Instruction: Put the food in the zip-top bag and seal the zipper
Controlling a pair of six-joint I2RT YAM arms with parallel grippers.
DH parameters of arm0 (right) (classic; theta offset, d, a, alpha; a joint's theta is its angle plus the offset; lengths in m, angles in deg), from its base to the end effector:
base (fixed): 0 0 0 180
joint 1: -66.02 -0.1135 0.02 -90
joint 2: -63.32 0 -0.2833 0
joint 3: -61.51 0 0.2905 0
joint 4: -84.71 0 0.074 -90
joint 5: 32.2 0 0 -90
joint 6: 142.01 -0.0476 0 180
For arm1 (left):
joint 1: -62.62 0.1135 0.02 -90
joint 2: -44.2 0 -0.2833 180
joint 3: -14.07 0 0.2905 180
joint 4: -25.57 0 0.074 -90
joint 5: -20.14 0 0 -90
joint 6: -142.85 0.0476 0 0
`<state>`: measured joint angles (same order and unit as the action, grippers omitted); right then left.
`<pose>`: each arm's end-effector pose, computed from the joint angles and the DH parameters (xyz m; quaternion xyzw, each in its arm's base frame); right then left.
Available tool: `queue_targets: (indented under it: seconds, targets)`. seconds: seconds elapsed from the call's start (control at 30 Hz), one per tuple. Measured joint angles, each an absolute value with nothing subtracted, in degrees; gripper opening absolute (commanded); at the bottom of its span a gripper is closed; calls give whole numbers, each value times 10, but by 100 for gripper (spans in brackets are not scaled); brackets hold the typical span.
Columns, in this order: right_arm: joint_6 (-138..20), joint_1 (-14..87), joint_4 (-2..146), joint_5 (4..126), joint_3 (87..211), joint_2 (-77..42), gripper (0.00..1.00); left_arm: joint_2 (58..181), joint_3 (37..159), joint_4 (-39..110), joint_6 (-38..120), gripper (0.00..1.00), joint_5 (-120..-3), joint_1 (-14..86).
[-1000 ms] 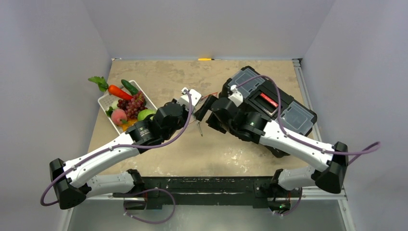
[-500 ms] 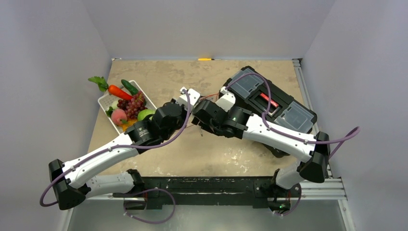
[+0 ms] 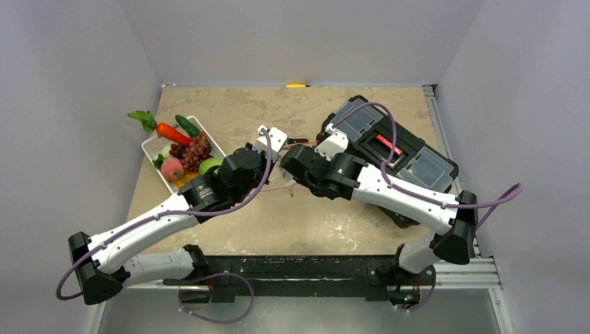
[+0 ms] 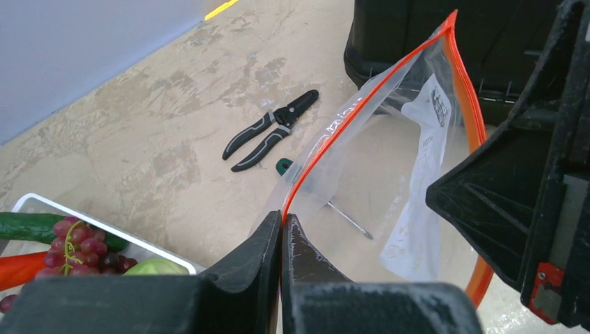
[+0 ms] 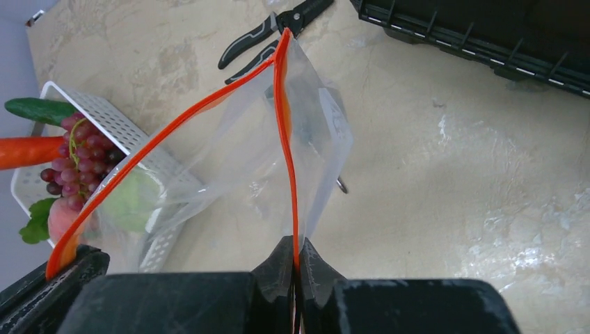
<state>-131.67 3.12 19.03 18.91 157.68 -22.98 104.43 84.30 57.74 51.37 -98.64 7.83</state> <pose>0.1862 0.2982 0.3541 0.2282 0.8774 0.1604 0.3903 0.1759 -0.2095 0.3662 0.2367 0.7806 -0.0730 0.5738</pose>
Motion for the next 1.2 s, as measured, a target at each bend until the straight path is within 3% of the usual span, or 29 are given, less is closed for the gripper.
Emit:
queue_targets:
  seconds: [0.17, 0.27, 0.57, 0.8, 0.97, 1.2]
  targets:
    - [-1277, 31, 190, 163, 1577, -219, 0, 1038, 852, 591, 502, 53, -959, 79]
    - [-1217, 31, 202, 152, 1568, -192, 0, 1011, 852, 593, 496, 65, -929, 79]
    - [-928, 31, 276, 191, 1497, -24, 0, 853, 798, 517, 523, 70, -929, 79]
    - [-792, 31, 180, 220, 1550, 13, 0, 812, 770, 475, 551, 67, -979, 79]
    - [-753, 30, 137, 281, 1568, -39, 0, 813, 763, 464, 560, 65, -1000, 79]
    - [-769, 22, 229, 351, 1567, -250, 0, 815, 756, 449, 588, 64, -1036, 79]
